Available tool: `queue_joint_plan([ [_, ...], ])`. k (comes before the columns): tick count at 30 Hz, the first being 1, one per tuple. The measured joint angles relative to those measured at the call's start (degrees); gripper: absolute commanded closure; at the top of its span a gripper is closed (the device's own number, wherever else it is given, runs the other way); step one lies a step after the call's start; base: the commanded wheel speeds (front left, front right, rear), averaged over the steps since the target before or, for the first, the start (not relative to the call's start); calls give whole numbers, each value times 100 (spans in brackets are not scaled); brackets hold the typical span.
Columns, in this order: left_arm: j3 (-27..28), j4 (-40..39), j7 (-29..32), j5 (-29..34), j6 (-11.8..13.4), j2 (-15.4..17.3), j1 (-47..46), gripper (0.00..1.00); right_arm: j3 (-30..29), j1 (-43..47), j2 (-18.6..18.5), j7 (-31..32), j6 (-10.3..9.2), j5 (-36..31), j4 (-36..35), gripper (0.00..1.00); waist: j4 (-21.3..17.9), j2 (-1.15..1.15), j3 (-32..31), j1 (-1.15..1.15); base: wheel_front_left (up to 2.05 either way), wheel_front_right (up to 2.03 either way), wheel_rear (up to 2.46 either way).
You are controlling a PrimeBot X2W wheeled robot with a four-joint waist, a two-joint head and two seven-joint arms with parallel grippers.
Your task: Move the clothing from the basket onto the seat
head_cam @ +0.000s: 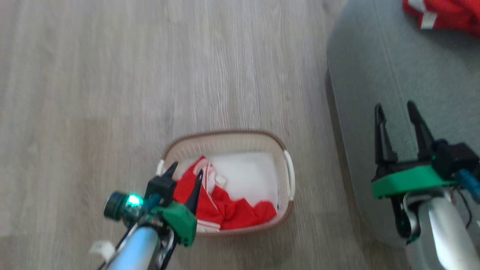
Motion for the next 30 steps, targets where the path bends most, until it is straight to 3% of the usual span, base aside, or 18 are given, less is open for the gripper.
queue_joint_plan([
  [5,-287,792,85,225,-138,-62,-883,0,-41,-398,0,0,0,0,-145,0,-147,0,776,1,0,0,0],
  [14,-530,2142,191,519,-151,-137,-1920,0,3,-893,-1,-1,0,26,-310,0,-408,0,1899,1,0,0,0],
  [20,-619,2996,350,655,33,-76,-2548,0,131,-1084,-1,-1,0,200,-331,0,-618,0,2534,1,0,0,0],
  [30,-642,3602,642,666,512,18,-3182,0,224,-1195,-1,-1,0,323,-334,0,-749,0,2879,0,0,0,0],
])
